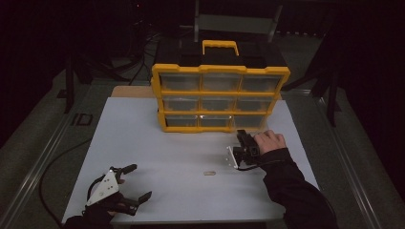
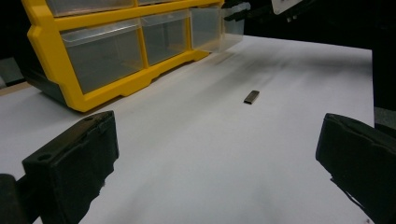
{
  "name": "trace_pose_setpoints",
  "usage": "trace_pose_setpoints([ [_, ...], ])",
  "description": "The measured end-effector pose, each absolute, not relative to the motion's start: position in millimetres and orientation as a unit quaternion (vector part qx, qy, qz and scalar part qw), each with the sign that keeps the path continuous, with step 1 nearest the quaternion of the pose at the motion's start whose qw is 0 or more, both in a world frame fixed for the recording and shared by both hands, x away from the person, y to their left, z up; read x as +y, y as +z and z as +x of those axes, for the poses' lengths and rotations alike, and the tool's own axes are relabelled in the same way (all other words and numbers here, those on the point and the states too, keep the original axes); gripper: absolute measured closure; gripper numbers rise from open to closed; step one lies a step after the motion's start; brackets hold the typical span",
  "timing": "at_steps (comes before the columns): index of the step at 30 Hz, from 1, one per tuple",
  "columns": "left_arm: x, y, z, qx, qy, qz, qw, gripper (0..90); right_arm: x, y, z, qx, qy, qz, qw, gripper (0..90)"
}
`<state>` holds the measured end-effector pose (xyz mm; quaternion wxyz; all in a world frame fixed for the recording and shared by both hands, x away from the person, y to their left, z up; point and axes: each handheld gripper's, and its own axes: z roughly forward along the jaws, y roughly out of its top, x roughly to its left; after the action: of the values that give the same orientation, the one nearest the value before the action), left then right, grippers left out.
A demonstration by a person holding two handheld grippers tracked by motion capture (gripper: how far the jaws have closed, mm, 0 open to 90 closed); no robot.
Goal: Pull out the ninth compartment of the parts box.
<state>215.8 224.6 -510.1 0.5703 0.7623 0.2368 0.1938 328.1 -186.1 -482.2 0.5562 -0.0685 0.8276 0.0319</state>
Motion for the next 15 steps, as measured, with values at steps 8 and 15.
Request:
trace_pose_setpoints([
  [8, 224.7, -510.2, 215.9, 0.237, 0.194, 0.762, 0.57, 0.0, -184.6, -484.7, 323.2, 0.826, 0.031, -0.069, 0.558, 76.6],
  [15, 224.5, -510.3, 216.0, 0.237, 0.193, 0.763, 0.57, 0.0, -185.5, -487.4, 318.6, 0.822, 0.03, -0.071, 0.565, 76.7],
])
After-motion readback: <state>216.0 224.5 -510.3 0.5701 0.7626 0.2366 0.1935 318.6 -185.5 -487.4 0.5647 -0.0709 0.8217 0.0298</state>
